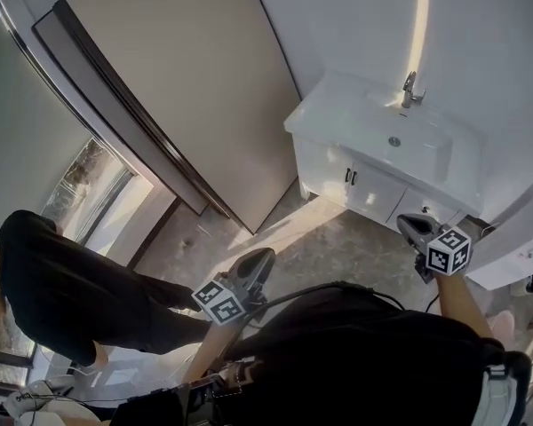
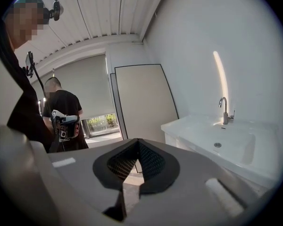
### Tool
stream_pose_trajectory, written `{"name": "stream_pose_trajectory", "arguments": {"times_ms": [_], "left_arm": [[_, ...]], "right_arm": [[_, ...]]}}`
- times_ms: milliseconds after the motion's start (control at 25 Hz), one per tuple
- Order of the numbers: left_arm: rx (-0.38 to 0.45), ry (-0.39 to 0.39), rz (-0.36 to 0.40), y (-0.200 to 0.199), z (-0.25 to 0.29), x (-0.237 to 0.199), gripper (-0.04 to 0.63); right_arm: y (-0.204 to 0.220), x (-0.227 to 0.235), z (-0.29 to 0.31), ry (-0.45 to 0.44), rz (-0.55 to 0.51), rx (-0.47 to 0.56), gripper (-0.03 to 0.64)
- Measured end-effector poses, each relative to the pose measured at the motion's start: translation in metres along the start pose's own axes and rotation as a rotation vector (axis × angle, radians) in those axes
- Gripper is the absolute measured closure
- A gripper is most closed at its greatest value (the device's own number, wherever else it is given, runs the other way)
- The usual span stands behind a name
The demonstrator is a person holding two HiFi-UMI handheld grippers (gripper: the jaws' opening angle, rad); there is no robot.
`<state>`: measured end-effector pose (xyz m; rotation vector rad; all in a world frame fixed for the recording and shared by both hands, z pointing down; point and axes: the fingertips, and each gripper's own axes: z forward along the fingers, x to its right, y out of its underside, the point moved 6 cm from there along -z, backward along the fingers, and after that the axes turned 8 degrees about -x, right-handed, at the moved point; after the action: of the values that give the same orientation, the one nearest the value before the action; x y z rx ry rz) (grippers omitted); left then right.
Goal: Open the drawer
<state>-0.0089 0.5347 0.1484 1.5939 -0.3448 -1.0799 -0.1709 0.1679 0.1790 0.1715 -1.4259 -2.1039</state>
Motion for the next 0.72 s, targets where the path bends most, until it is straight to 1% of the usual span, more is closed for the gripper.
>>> {"name": "stream_pose_trajectory", "arguments": {"times_ms": [80, 160, 240, 360, 440, 560, 720], "left_arm": [[0.014, -0.031, 0.006, -0.004, 0.013, -0.01, 0.594], [0.035, -0.069, 0.011, -0.013, 0.029, -0.02, 0.594], [0.054, -0.103, 0.018, -0.024, 0.047, -0.026, 0.594], [0.075, -0.154, 0.031, -0.042, 0.077, -0.037, 0.594], [0.096, -0.19, 0.013, -0.055, 0.102, -0.047, 0.595], [0.091, -0.204, -0.007, -0.063, 0.145, -0.055, 0.594], [0.05, -0.205, 0.009, -0.058, 0.189, -0.059, 0.594]], "right_arm": [[-0.005, 0.021, 0.019, -0.029, -0.008, -0.012, 0.615], [-0.019, 0.047, 0.041, -0.063, -0.013, -0.013, 0.615], [-0.039, 0.071, 0.064, -0.107, -0.037, -0.018, 0.615], [-0.074, 0.105, 0.09, -0.168, -0.103, -0.021, 0.615], [-0.097, 0.132, 0.105, -0.2, -0.124, -0.018, 0.615], [-0.116, 0.173, 0.119, -0.233, -0.124, -0.008, 0.615], [-0.112, 0.216, 0.13, -0.244, -0.099, 0.002, 0.615]]}}
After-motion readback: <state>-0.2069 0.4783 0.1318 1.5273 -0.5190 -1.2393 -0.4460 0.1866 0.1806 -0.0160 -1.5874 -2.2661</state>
